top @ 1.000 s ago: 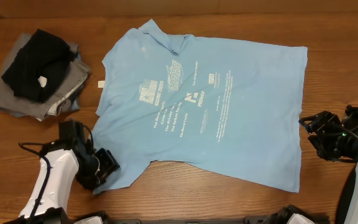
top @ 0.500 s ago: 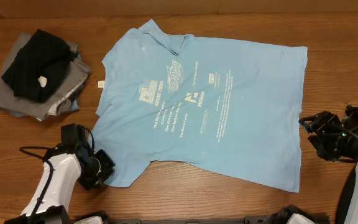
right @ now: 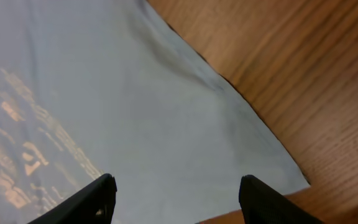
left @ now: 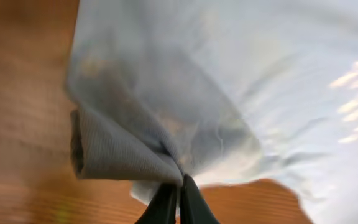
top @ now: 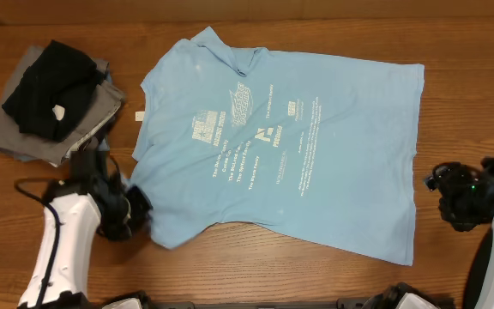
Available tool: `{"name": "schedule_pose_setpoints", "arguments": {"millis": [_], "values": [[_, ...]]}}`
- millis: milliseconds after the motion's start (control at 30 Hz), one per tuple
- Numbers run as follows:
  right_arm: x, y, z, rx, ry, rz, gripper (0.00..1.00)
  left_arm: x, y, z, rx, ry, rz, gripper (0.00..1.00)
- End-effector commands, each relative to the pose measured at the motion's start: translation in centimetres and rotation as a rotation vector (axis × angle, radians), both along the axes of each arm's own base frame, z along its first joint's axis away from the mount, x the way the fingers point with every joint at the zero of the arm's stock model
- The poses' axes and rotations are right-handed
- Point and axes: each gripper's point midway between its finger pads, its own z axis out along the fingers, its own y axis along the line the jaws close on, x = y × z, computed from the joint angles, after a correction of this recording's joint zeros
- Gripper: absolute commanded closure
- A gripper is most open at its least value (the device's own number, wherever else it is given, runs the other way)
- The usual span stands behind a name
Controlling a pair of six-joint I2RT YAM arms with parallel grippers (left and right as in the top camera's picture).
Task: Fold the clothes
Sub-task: 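Grasp the lower left hem corner with the left gripper, then move the right gripper to the lower right hem and grasp it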
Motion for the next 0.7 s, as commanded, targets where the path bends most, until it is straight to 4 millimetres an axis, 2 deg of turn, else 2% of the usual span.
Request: {"name": "schedule_pose_setpoints", "arguments": {"millis": [0,200,267,367,533,667], "values": [[-0.7,-0.3,-2.4,0.027,0.116,-0.036,0.34,1.8,0.2,2.3,0.009,-0.071,-0.061,0.96],[-3.3,0.7,-6.6,0.131,0.285,-0.059,0.39,1.3,0.4,2.2,0.022,-0.046,-0.064,0.96],[-4.6,1.8,-8.5,0.178,0.337,-0.09,0.38,1.2,0.5,2.2,0.028,-0.044,-0.071,0.96],[-5.3,3.3,-9.8,0.247,0.348,-0.149,0.38,1.2,0.5,2.2,0.03,-0.044,-0.071,0.96],[-7.6,4.8,-11.5,0.291,0.429,-0.221,0.39,1.2,0.7,2.1,0.038,-0.044,-0.071,0.96],[-8.6,5.6,-12.9,0.309,0.453,-0.266,0.41,1.2,0.8,2.1,0.046,-0.044,-0.077,0.96]]}}
